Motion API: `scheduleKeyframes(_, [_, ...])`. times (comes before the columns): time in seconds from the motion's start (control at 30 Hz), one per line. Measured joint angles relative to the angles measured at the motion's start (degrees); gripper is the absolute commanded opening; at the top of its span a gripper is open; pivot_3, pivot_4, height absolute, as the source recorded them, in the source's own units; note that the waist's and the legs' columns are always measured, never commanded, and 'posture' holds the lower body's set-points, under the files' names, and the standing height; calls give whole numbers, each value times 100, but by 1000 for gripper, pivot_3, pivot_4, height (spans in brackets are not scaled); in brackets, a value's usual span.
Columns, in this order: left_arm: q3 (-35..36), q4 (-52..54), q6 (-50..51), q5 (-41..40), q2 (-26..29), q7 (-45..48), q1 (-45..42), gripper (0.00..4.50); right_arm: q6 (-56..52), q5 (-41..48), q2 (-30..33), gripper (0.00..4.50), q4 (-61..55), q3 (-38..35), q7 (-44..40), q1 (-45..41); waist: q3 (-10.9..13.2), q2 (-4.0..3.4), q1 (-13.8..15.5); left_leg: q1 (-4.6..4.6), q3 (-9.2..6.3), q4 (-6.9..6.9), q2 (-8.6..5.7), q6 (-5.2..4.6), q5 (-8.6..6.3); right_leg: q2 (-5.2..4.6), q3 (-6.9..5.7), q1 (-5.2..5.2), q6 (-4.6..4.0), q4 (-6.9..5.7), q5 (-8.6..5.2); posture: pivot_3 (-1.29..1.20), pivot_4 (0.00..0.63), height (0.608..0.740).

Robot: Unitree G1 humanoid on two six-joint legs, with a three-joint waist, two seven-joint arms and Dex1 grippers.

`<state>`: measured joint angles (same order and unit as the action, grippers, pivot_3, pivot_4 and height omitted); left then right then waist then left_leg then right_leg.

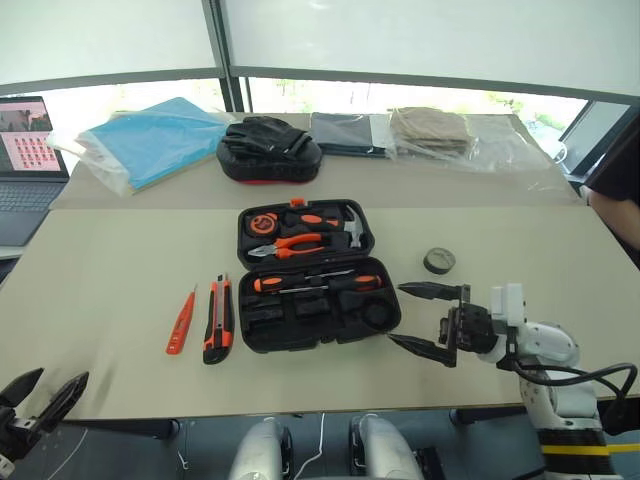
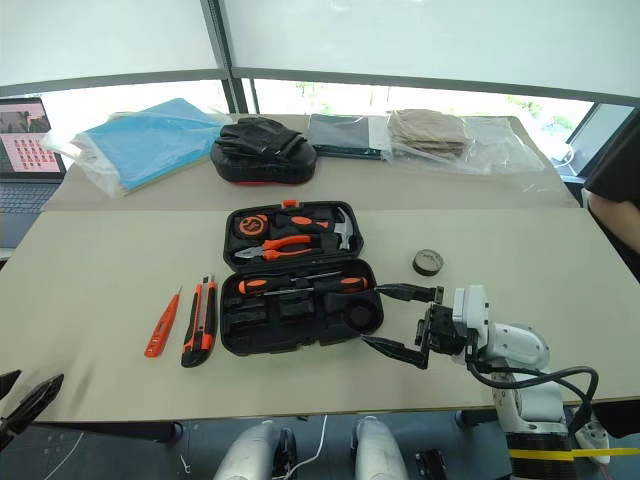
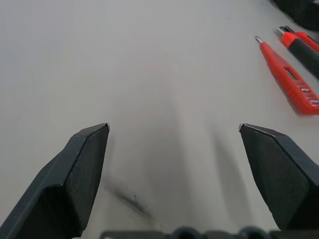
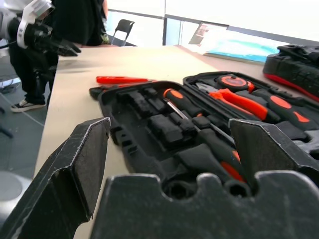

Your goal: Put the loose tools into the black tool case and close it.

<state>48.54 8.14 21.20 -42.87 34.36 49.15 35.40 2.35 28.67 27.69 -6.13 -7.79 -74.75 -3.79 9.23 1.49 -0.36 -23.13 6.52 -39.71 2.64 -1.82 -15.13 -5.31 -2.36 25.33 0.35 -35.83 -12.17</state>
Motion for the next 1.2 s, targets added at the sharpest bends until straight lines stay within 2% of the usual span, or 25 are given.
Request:
scheduleKeyframes(0.1, [5,777,810,-442,344,-396,-35,4500,1,122,-4,4419,-36,13,78,-104,0,0,19,1,0,0,0,2,-1,1,2,-2,0,-1,1,0,150,740])
scheduleKeyframes(0.23, [-230,1634,1950,-887,750,-1404,-529,4500,-41,232,-52,4419,-234,176,199,-463,1,-3,20,-1,1,1,-2,-1,4,9,7,-17,-29,-14,19,0,150,740])
scheduleKeyframes(0.3, [-542,1859,2436,-873,800,-1992,-796,4500,-138,341,-95,4419,-328,287,250,-541,0,-4,7,3,2,4,-1,-35,23,16,9,-20,-34,-14,31,0,150,740])
scheduleKeyframes(0.43, [-1392,2040,3171,-778,548,-3022,-1361,4500,-518,529,-113,4419,-527,586,285,-669,0,5,2,-1,1,6,2,-32,23,24,8,-17,-17,-16,43,0,150,740])
scheduleKeyframes(0.83, [-2228,2129,3249,-212,320,-3384,-2038,4500,-653,591,-111,4419,-645,711,502,-662,-6,-17,161,21,4,4,-10,-18,21,7,8,-33,-52,-19,23,0,150,740])
scheduleKeyframes(0.93, [-2437,2130,3269,21,414,-3389,-2111,3830,-655,594,-136,4500,-645,712,593,-674,-14,-33,185,22,4,4,-12,-20,22,7,8,-34,-52,-20,23,0,150,740])
scheduleKeyframes(1.03, [-2558,2127,3293,211,437,-3396,-2194,2667,-663,602,-140,4500,-649,711,680,-682,-16,-38,188,21,5,4,-12,-26,25,7,9,-33,-52,-20,23,0,150,740])
scheduleKeyframes(1.2, [-2619,2097,3380,340,348,-3448,-2298,1004,-820,678,-246,4500,-734,717,920,-749,-26,-54,187,21,5,4,-13,-29,25,6,11,-35,-51,-19,23,0,150,740])
